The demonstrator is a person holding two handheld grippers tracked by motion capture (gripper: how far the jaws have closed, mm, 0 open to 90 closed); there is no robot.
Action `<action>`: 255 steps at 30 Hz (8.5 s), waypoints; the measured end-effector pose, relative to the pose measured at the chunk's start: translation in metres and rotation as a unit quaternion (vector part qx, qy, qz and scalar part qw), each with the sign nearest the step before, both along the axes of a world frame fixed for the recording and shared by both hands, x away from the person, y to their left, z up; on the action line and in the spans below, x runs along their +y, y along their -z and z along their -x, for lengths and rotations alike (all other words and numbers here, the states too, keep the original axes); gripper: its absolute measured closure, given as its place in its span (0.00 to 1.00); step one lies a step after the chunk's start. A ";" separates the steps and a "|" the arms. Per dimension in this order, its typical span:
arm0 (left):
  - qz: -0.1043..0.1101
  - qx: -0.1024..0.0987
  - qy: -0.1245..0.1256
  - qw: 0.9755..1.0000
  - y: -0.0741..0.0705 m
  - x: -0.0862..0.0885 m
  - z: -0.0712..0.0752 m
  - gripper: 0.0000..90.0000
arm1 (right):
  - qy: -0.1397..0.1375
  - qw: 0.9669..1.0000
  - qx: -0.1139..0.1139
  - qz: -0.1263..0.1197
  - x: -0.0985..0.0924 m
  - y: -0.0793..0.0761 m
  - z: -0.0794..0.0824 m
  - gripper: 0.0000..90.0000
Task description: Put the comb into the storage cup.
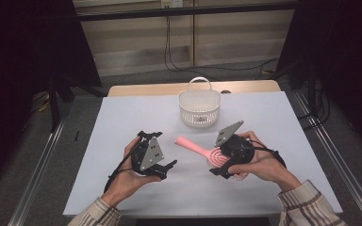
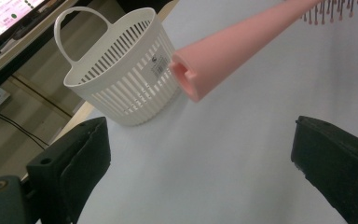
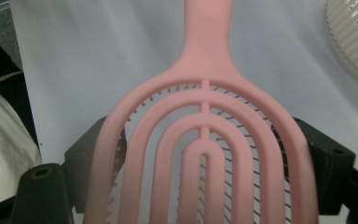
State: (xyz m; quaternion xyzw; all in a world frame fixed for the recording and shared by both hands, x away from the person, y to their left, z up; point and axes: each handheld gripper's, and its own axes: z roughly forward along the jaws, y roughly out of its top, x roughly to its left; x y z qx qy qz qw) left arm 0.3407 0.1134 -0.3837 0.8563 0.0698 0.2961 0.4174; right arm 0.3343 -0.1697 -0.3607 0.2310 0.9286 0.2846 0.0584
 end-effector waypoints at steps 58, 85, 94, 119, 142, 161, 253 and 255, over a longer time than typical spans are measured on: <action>-0.210 -0.274 -0.010 0.939 0.026 -0.043 0.041 0.18 | -0.052 0.998 0.014 0.030 0.046 0.001 -0.007 0.22; -0.255 -0.338 -0.006 0.906 0.037 -0.053 0.059 0.55 | -0.065 0.997 0.014 0.026 0.065 -0.003 -0.006 0.22; -0.265 -0.335 -0.003 0.904 0.038 -0.056 0.060 0.72 | -0.069 0.997 0.016 0.027 0.071 -0.003 -0.007 0.22; -0.263 -0.337 -0.006 0.904 0.040 -0.061 0.064 0.85 | -0.058 0.997 0.026 0.036 0.077 0.000 -0.009 0.22; -0.264 -0.342 -0.004 0.902 0.045 -0.064 0.061 0.89 | -0.048 0.997 0.049 0.027 0.073 0.001 -0.015 0.21; -0.265 -0.327 -0.014 0.907 0.042 -0.058 0.054 0.90 | -0.037 0.998 0.041 0.018 0.054 -0.002 -0.017 0.08; 0.043 -0.045 -0.062 0.996 0.009 0.007 0.021 0.90 | 0.144 0.962 -0.159 -0.170 -0.041 0.038 0.003 0.09; 0.053 -0.040 -0.060 0.996 0.009 0.008 0.020 0.90 | 0.147 0.960 -0.158 -0.177 -0.043 0.038 0.004 0.09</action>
